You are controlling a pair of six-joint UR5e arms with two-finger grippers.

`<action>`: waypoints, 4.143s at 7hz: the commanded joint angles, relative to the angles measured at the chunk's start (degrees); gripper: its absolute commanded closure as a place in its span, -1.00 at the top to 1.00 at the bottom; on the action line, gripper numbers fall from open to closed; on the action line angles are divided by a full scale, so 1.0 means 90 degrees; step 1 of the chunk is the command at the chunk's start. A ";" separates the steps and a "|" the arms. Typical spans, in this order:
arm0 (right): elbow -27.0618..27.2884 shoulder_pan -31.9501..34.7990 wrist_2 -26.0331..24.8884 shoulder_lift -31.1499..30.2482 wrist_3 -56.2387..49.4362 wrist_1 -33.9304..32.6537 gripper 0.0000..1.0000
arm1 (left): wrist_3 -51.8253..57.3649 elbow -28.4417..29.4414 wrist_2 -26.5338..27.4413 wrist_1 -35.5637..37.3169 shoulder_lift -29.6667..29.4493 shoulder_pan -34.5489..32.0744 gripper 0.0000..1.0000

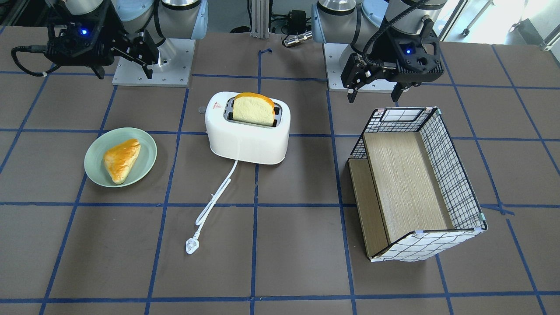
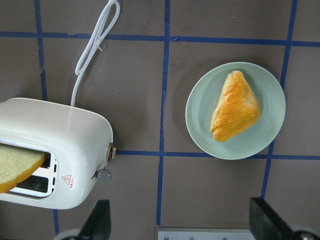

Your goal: Press toaster with right arm

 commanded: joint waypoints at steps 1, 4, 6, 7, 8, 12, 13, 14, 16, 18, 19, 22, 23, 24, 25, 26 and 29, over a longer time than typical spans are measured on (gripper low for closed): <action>0.0025 0.0009 -0.0005 0.0022 0.0010 0.0003 0.92 | 0.0000 0.0001 0.0000 0.0000 0.0000 0.0000 1.00; 0.0200 0.0068 0.0402 0.0148 0.0010 0.0082 -1.00 | 0.0000 0.0001 0.0000 0.0000 0.0000 0.0000 1.00; 0.0676 0.0078 0.0910 0.0178 0.0010 0.0062 -1.00 | 0.0000 0.0001 0.0000 0.0000 0.0000 0.0000 1.00; 0.0998 0.0078 0.1116 0.0188 0.0000 -0.0005 -1.00 | 0.0000 0.0001 0.0000 0.0000 0.0000 0.0000 1.00; 0.1253 0.0078 0.1127 0.0188 -0.0010 -0.0025 -1.00 | 0.0000 0.0001 0.0000 0.0000 0.0000 0.0000 1.00; 0.2015 0.0107 0.1391 0.0432 -0.0098 -0.0347 -1.00 | 0.0000 -0.0008 0.0000 0.0000 0.0000 0.0000 1.00; 0.2268 0.0107 0.1575 0.0471 -0.0146 -0.0570 -1.00 | 0.0000 0.0001 0.0000 0.0000 0.0000 0.0000 1.00; 0.2503 0.0107 0.1644 0.0471 -0.0137 -0.0814 -1.00 | 0.0000 -0.0008 0.0000 0.0000 0.0000 0.0000 1.00; 0.2642 0.0107 0.1829 0.0500 -0.0176 -0.0982 -1.00 | 0.0000 0.0001 0.0000 0.0000 0.0000 0.0000 1.00; 0.2661 0.0117 0.1870 0.0636 -0.0166 -0.1061 -1.00 | 0.0000 0.0001 0.0000 0.0000 0.0000 0.0000 1.00; 0.2710 0.0117 0.1879 0.0637 -0.0166 -0.1061 -1.00 | 0.0000 0.0001 0.0000 0.0000 0.0000 0.0000 1.00; 0.2788 0.0117 0.1879 0.0647 -0.0176 -0.1080 -1.00 | 0.0000 0.0001 0.0000 0.0000 0.0000 0.0000 1.00; 0.2788 0.0117 0.1879 0.0676 -0.0176 -0.1080 -1.00 | 0.0000 -0.0008 0.0000 0.0000 0.0000 0.0000 1.00; 0.2788 0.0117 0.1879 0.0686 -0.0176 -0.1090 -1.00 | 0.0000 0.0001 0.0000 0.0000 0.0000 0.0000 1.00; 0.2788 0.0117 0.1879 0.0724 -0.0176 -0.1119 -1.00 | 0.0000 0.0001 0.0000 0.0000 0.0000 0.0000 1.00; 0.2798 0.0117 0.1879 0.0763 -0.0176 -0.1168 -1.00 | 0.0000 0.0001 0.0000 0.0000 0.0000 0.0000 1.00; 0.3110 0.0117 0.1879 0.0803 -0.0166 -0.1627 -1.00 | 0.0000 0.0001 0.0000 0.0000 0.0000 0.0000 1.00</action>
